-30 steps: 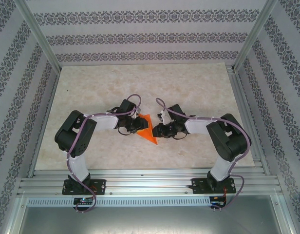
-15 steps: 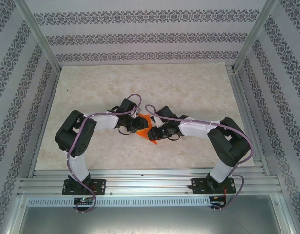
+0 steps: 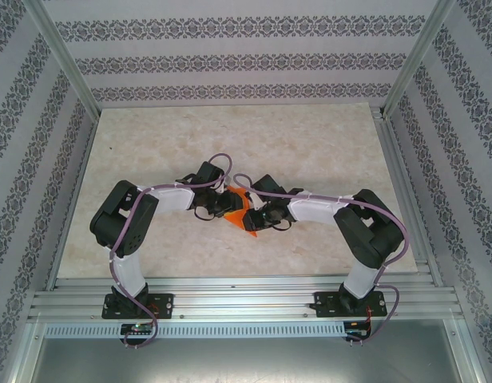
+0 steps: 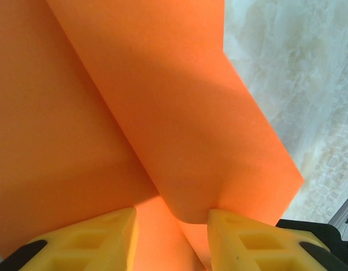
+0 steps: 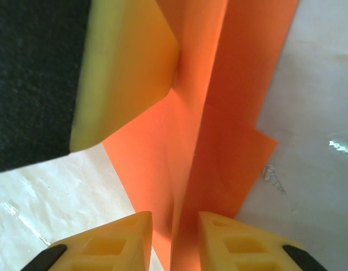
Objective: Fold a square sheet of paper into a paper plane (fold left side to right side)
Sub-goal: Fourth fold the wing at the center of the table.
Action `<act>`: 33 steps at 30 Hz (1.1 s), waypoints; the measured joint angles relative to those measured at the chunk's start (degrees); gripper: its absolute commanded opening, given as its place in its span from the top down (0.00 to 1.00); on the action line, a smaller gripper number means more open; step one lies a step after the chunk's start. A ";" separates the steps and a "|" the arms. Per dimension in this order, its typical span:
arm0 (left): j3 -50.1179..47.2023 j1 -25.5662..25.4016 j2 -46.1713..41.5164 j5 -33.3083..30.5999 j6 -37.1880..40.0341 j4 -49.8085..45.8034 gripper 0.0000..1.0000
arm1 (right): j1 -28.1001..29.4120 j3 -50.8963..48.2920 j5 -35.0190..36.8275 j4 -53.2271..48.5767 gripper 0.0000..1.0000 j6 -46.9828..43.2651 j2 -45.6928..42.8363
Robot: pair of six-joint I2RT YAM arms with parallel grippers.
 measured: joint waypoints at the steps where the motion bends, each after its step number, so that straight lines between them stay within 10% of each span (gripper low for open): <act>1: 0.00 0.00 0.00 0.00 0.02 0.00 0.61 | -0.02 0.02 -0.13 0.02 0.78 0.00 0.02; 22: 0.00 0.00 0.00 -0.20 0.24 -0.09 0.61 | -4.57 -1.81 -10.14 5.14 0.90 0.22 1.55; 33: 0.00 0.00 0.00 -0.33 0.24 -0.11 0.61 | -6.38 -3.37 -13.79 7.08 0.79 0.44 1.88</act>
